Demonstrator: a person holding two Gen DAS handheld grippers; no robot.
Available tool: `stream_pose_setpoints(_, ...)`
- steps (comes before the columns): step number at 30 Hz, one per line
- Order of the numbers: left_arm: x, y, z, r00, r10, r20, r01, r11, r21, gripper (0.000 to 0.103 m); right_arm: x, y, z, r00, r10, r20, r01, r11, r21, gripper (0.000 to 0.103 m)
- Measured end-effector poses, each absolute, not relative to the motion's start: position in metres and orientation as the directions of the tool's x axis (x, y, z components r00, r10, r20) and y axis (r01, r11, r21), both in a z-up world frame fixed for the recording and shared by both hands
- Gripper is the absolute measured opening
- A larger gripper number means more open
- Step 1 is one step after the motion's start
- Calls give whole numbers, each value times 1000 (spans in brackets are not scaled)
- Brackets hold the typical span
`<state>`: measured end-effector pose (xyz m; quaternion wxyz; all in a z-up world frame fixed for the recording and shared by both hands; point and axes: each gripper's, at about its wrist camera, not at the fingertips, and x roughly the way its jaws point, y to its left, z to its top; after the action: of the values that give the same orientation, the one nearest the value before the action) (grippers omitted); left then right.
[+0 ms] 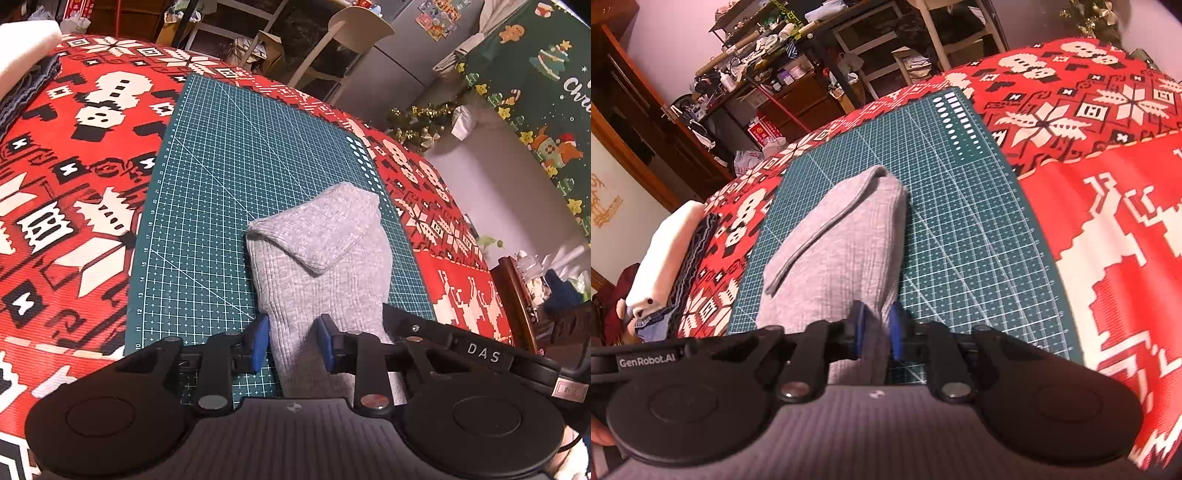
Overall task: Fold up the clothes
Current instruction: 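Pinch the folded grey shirt's end with both tools, then lift the folded shirt with both tools and carry it to the clothes stack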
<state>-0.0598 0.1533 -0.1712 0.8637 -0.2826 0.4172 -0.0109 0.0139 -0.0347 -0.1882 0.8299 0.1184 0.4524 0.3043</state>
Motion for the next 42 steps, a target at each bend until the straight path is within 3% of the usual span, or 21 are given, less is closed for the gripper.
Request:
stream_pose_setpoints(2, -60, 153, -171, 658, -253, -709, -219, 837, -502, 17, 14, -35, -189, 405, 618, -674, -395, 783, 480, 11)
stream_pose_setpoints(5, -62, 149, -167, 671, -233, -704, -214, 848, -484, 14, 9, -36, -186, 420, 616, -667, -408, 784, 467, 8)
stream_pose_setpoints(9, -67, 142, -154, 700, -190, -688, -188, 881, -435, 12, 2, -37, -177, 436, 623, -649, -425, 778, 462, 6)
stream_pose_setpoints(21, -92, 164, -113, 783, -143, -606, -185, 876, -446, 12, -14, -17, -125, 443, 692, -569, -534, 714, 452, 5)
stream_pose_setpoints(33, -134, 266, -33, 886, -15, -463, -231, 852, -469, 12, -23, 95, -37, 387, 802, -455, -708, 574, 411, 5)
stream_pose_setpoints(42, -144, 368, -9, 887, 83, -455, -302, 849, -433, 12, -26, 221, -21, 318, 845, -430, -754, 500, 426, 5)
